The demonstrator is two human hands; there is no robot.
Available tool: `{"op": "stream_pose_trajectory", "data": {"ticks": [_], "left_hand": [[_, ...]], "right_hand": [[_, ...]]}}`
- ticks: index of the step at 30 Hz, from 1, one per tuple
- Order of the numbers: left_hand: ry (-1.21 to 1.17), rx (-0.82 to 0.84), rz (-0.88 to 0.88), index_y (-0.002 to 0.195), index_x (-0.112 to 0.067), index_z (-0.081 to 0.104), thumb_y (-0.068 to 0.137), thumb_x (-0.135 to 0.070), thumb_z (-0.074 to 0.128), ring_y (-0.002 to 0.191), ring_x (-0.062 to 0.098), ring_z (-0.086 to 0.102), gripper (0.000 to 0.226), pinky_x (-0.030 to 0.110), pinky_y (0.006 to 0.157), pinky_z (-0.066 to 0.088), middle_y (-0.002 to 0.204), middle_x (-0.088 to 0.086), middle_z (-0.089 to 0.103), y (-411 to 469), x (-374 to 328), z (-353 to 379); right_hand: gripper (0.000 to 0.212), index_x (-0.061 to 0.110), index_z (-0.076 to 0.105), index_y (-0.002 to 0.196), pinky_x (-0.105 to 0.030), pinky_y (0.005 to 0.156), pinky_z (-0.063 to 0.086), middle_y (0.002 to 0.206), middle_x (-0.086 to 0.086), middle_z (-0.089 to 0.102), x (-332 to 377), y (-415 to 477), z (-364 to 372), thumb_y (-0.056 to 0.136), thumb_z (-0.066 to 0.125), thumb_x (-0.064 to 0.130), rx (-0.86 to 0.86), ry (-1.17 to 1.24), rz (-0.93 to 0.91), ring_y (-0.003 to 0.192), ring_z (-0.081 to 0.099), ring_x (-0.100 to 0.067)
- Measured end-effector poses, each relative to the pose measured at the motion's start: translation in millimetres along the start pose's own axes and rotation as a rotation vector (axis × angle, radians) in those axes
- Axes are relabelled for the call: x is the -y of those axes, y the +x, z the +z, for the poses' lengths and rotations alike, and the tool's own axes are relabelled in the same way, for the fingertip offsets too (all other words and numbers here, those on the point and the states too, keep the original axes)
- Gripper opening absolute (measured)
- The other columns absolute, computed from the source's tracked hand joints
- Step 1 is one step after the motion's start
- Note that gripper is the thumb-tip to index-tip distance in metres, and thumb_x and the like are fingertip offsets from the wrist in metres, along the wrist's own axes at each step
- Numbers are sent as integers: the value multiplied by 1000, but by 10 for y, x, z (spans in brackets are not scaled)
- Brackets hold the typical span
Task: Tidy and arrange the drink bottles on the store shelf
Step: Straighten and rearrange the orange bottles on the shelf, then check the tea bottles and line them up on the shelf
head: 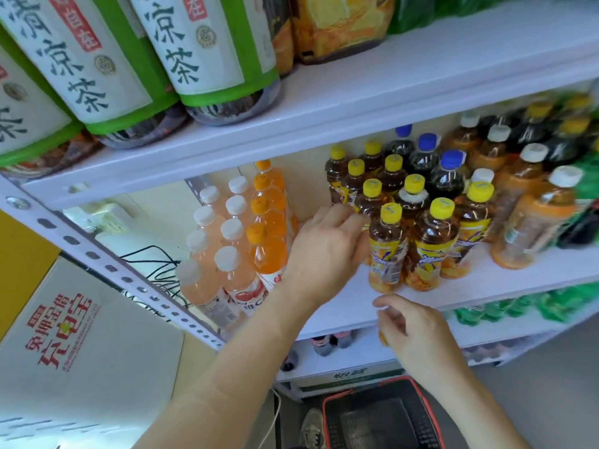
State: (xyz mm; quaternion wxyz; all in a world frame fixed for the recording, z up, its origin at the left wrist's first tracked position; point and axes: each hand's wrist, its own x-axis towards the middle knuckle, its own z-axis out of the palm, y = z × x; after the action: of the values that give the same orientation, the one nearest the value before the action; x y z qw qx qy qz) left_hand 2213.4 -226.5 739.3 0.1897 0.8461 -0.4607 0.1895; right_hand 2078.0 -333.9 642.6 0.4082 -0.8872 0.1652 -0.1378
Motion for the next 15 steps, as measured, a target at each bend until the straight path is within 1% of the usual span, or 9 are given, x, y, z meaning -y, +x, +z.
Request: {"op": "stream_pose_trajectory", "data": {"ticks": [1, 3, 5, 6, 8, 9, 11, 13, 15], "left_hand": [[-52, 34, -23, 123, -9, 64, 95, -23, 53, 103, 37, 59, 33, 48, 80, 52, 120, 13, 63, 105, -96, 81], [-87, 150, -72, 142, -15, 48, 96, -28, 56, 118, 38, 51, 49, 48, 93, 48, 138, 12, 52, 302, -228, 242], [-17, 287, -74, 148, -17, 38, 97, -33, 54, 124, 38, 45, 56, 46, 102, 41, 142, 12, 46, 450, -268, 399], [15, 332, -71, 145, -17, 40, 97, -34, 54, 123, 38, 45, 53, 44, 103, 38, 138, 13, 47, 480, -271, 460], [2, 332, -89, 129, -14, 50, 95, -34, 58, 112, 38, 50, 40, 42, 94, 39, 124, 13, 51, 451, -269, 520], [-21, 309, -102, 118, -13, 52, 95, -36, 59, 102, 37, 55, 34, 42, 84, 42, 114, 12, 53, 403, -269, 518], [1, 291, -116, 100, -16, 45, 95, -42, 56, 83, 37, 59, 28, 41, 67, 48, 94, 8, 55, 249, -280, 462], [64, 249, -135, 94, -20, 41, 97, -43, 51, 74, 37, 60, 25, 42, 61, 50, 84, 6, 60, 70, -278, 368], [-26, 128, -184, 89, -20, 47, 95, -36, 54, 67, 34, 59, 18, 41, 58, 50, 74, 3, 63, -78, -282, 210]], "right_hand": [[14, 24, 70, 96, -36, 60, 50, 62, 9, 64, -42, -69, -44, 88, 66, 14, -26, 4, 20, 56, 56, -9], [14, 26, 70, 93, -36, 58, 48, 61, 6, 64, -117, -204, -128, 88, 67, 13, -67, -4, 41, 56, 56, -12], [16, 30, 69, 92, -34, 59, 50, 67, 8, 67, -175, -329, -213, 88, 67, 15, -64, 8, 61, 60, 60, -11], [17, 31, 69, 92, -28, 59, 51, 70, 11, 69, -205, -388, -251, 89, 67, 15, -57, 36, 79, 63, 61, -9], [21, 35, 69, 88, -17, 59, 47, 72, 16, 69, -258, -498, -321, 88, 67, 14, -50, 122, 137, 68, 62, -4], [23, 36, 69, 86, -16, 60, 47, 74, 18, 69, -280, -544, -356, 88, 67, 12, -50, 165, 173, 69, 62, -3], [26, 36, 70, 85, -17, 66, 49, 78, 18, 70, -330, -609, -412, 88, 66, 11, -42, 239, 240, 73, 64, -2], [25, 35, 70, 87, -23, 73, 53, 80, 11, 72, -370, -634, -454, 89, 66, 11, -15, 314, 307, 78, 67, -5], [22, 36, 68, 94, -21, 77, 51, 87, 8, 72, -375, -639, -469, 90, 67, 14, 33, 434, 365, 90, 68, -9]]}}
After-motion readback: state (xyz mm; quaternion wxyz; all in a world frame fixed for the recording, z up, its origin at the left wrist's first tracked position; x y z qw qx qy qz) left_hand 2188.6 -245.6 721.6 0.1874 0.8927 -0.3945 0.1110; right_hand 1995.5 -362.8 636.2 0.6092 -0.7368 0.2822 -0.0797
